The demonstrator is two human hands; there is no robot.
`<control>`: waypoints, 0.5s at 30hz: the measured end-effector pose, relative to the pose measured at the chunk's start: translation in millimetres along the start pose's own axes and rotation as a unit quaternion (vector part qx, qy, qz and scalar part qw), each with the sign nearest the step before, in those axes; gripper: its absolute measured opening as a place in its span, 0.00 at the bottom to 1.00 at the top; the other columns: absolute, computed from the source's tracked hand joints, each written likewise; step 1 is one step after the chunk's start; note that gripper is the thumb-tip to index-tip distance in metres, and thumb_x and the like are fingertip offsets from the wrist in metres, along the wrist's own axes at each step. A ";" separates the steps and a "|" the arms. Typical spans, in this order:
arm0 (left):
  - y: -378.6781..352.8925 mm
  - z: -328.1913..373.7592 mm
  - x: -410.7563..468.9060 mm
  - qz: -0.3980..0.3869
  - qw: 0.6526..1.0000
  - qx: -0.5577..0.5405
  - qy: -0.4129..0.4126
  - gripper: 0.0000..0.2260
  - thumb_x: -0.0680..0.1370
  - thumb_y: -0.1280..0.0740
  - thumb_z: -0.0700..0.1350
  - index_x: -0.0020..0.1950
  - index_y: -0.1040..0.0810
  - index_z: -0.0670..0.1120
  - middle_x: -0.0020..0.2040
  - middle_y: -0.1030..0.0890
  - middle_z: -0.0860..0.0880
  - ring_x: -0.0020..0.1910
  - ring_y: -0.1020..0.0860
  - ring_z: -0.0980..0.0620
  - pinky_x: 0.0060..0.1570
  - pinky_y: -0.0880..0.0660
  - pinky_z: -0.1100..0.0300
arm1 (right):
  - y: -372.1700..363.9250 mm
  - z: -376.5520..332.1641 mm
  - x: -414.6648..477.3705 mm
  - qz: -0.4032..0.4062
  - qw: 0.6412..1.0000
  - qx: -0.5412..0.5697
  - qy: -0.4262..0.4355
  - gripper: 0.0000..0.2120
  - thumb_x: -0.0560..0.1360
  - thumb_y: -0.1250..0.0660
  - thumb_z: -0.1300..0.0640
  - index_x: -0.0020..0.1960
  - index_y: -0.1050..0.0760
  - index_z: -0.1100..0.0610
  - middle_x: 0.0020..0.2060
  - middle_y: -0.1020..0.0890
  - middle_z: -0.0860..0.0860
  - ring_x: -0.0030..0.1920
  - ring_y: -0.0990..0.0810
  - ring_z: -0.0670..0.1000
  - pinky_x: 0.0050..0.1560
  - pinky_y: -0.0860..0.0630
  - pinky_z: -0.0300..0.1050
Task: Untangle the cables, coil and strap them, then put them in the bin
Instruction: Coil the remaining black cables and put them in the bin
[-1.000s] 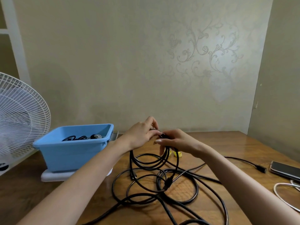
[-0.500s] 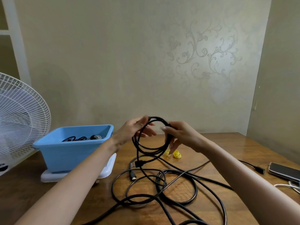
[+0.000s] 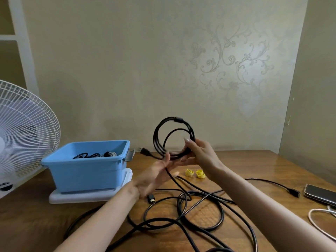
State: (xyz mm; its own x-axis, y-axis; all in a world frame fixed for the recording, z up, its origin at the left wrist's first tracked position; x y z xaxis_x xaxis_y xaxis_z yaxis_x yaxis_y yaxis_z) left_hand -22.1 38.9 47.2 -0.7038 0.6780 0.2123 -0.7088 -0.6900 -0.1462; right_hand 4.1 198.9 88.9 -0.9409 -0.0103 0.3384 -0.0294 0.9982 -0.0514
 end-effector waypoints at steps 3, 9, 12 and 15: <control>-9.5 13.1 5.1 0.086 0.977 -0.191 -0.046 0.15 0.77 0.41 0.50 0.48 0.21 0.40 0.61 0.22 0.36 0.63 0.24 0.41 0.60 0.25 0.48 | -1.2 16.1 -5.5 0.002 0.999 -0.039 -0.021 0.09 0.82 0.42 0.59 0.49 0.27 0.64 0.35 0.20 0.55 0.25 0.25 0.48 0.25 0.25 0.40; -0.9 14.4 7.6 0.135 0.956 -0.255 -0.059 0.07 0.75 0.38 0.43 0.38 0.31 0.43 0.28 0.29 0.49 0.25 0.28 0.56 0.30 0.22 0.61 | 11.6 31.8 -11.6 -0.045 0.990 -0.114 -0.066 0.08 0.80 0.41 0.65 0.57 0.27 0.59 0.35 0.22 0.53 0.26 0.28 0.45 0.26 0.31 0.37; 1.9 13.5 7.5 0.123 0.967 -0.216 -0.050 0.10 0.76 0.39 0.45 0.36 0.36 0.45 0.26 0.38 0.52 0.22 0.39 0.58 0.24 0.35 0.66 | 15.2 34.3 -13.8 -0.081 0.986 -0.137 -0.051 0.10 0.80 0.40 0.65 0.61 0.28 0.59 0.38 0.19 0.53 0.30 0.25 0.45 0.30 0.28 0.38; 4.2 18.2 7.0 0.140 0.971 -0.175 -0.078 0.12 0.76 0.38 0.46 0.35 0.36 0.47 0.25 0.40 0.54 0.21 0.42 0.59 0.21 0.41 0.68 | 18.9 38.9 -17.9 -0.116 0.984 -0.133 -0.027 0.17 0.79 0.36 0.58 0.66 0.31 0.53 0.49 0.17 0.53 0.44 0.18 0.45 0.44 0.22 0.41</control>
State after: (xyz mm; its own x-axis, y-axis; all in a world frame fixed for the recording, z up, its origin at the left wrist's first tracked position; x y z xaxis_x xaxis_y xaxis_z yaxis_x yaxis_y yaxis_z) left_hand -29.2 36.1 65.6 -0.8748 0.4108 0.2568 -0.4828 -0.6950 -0.5328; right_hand 7.3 215.6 45.4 -0.9357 -0.2359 0.2622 -0.1631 0.9486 0.2713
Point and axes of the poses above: each hand's wrist, its own x-axis towards the middle knuckle, its own y-axis out of the back of the hand, z = x × y, the point moved 1 cm from there along x, towards the middle knuckle
